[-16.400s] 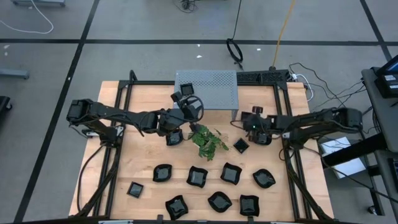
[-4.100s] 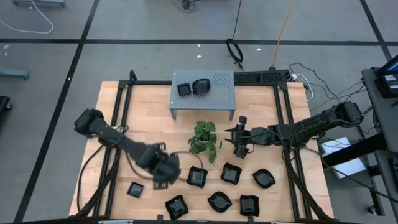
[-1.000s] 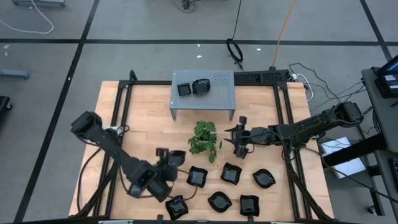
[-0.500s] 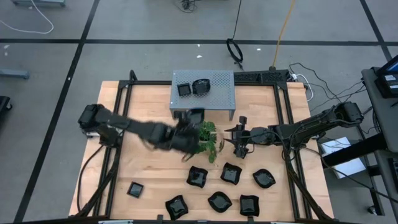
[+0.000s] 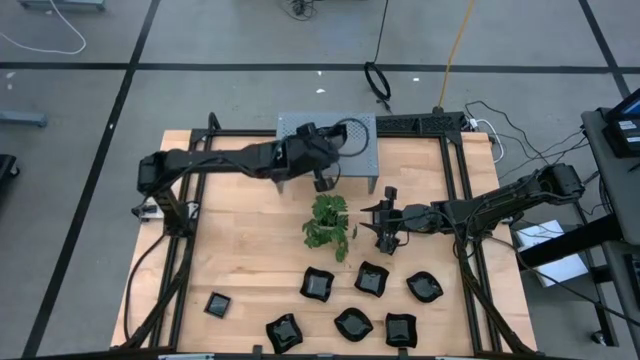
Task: Pick & Place Mini shaped plates
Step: Stack the black leaf plate on top of the other black leaf plate on the shelf
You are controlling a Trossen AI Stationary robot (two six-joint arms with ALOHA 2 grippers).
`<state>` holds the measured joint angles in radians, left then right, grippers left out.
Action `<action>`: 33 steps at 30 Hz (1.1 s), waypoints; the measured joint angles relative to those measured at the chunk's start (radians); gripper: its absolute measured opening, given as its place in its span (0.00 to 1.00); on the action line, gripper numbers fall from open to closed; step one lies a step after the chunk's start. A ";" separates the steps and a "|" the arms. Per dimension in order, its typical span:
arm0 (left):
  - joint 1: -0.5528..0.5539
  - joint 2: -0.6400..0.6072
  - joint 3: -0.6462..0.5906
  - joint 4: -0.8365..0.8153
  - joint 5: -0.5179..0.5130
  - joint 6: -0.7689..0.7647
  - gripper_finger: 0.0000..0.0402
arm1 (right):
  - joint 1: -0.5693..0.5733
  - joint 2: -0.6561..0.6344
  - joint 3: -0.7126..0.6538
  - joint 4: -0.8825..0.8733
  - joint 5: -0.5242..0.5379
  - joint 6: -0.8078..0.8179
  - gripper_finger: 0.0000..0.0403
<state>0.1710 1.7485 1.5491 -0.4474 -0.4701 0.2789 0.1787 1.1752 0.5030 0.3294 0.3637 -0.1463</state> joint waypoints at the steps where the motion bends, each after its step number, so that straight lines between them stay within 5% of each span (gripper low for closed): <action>1: 0.010 0.001 0.000 -0.008 0.001 0.000 0.02 | 0.000 0.000 0.000 0.000 0.000 0.000 0.39; 33: 0.092 0.016 -0.007 -0.102 0.025 -0.034 0.06 | 0.000 0.000 0.000 0.002 -0.001 0.000 0.39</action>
<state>0.2630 1.7641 1.5425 -0.5495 -0.4450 0.2451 0.1787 1.1751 0.5030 0.3309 0.3630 -0.1463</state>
